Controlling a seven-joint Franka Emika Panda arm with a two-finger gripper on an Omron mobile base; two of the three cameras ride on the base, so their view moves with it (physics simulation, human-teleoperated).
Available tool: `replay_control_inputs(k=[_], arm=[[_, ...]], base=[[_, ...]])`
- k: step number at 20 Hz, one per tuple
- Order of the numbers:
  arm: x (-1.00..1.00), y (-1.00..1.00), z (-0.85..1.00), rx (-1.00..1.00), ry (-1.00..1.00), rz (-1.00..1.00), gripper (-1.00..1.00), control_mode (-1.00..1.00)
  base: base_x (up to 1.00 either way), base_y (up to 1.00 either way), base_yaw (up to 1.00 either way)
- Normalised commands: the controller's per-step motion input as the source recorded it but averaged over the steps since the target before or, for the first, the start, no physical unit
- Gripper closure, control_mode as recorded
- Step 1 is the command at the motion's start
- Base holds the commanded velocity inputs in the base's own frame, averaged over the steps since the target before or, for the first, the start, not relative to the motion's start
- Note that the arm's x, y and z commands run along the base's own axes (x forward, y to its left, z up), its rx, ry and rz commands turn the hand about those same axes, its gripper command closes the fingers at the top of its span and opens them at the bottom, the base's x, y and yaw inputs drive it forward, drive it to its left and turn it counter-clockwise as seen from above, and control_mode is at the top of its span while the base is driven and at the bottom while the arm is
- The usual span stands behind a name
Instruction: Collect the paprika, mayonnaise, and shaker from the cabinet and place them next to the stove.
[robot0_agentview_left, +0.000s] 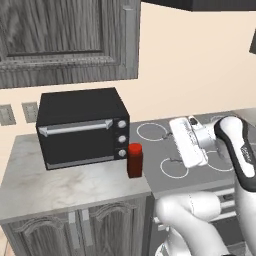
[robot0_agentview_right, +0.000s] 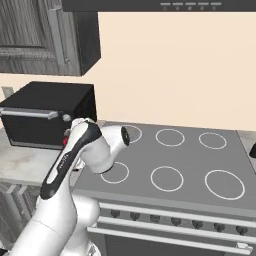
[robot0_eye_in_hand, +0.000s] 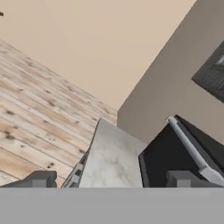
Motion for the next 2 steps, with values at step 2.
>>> replay_control_inputs(k=[2], arm=[[-0.88,0.34,0.00,-0.13,-0.30,0.00,-1.00,-1.00]], base=[[0.00,0.00,0.00]])
